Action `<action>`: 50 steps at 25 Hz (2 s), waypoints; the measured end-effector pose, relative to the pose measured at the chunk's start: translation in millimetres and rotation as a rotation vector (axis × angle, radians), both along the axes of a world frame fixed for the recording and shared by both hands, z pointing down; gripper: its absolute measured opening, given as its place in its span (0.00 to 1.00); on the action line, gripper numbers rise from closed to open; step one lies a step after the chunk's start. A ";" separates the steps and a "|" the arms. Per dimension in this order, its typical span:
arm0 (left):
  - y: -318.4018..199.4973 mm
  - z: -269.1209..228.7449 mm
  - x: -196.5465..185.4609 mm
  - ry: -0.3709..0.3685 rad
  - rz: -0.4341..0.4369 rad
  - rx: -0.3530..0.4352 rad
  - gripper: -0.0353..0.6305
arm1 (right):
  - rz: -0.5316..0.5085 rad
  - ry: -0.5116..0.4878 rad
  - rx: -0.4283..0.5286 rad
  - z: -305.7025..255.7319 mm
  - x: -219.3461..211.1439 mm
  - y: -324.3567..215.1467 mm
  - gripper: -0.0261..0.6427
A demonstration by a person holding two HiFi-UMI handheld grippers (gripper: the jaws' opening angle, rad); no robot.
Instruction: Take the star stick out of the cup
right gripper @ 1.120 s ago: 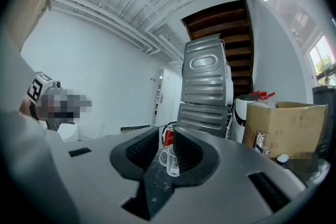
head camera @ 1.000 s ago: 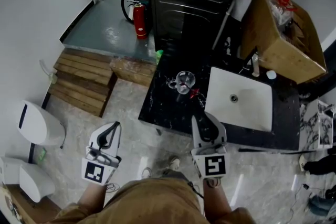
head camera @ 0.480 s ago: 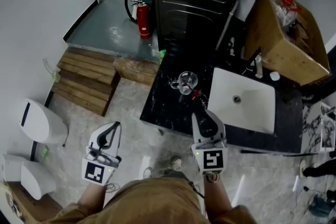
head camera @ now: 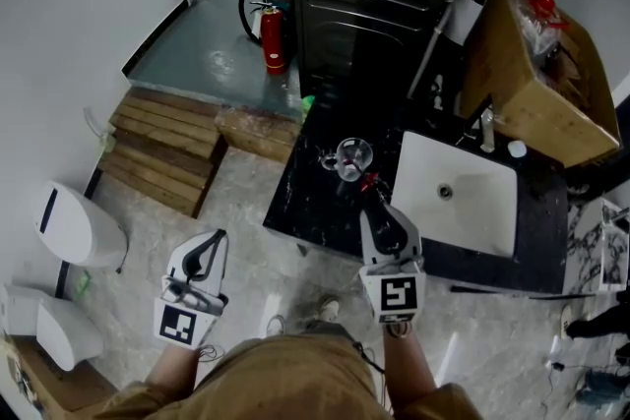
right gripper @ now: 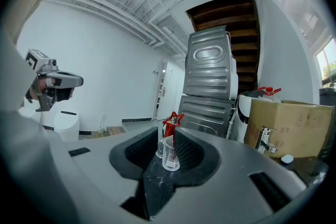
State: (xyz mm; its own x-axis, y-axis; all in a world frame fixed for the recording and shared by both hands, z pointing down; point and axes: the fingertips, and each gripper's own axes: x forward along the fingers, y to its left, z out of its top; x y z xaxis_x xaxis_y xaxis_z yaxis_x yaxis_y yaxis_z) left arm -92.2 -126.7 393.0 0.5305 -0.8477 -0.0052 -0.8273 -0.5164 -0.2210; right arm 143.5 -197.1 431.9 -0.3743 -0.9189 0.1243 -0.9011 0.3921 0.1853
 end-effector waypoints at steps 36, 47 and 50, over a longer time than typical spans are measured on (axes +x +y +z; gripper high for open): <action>-4.1 -1.8 -1.3 0.001 -0.016 -0.008 0.05 | -0.011 0.062 -0.055 38.8 3.4 -32.0 0.19; -6.1 -2.1 -2.9 0.000 -0.029 -0.011 0.05 | -0.016 0.063 -0.058 43.7 -1.4 -44.0 0.19; -6.5 -1.2 -3.6 -0.003 -0.031 -0.012 0.05 | -0.018 0.062 -0.067 46.2 -2.4 -47.0 0.19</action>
State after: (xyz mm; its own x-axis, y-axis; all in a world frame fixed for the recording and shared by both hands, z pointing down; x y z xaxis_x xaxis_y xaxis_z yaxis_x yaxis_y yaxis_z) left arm -95.8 -133.2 391.9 0.5041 -0.8636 0.0063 -0.8422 -0.4932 -0.2180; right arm 141.2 -244.1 478.1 -0.3806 -0.9010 0.2082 -0.8814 0.4216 0.2131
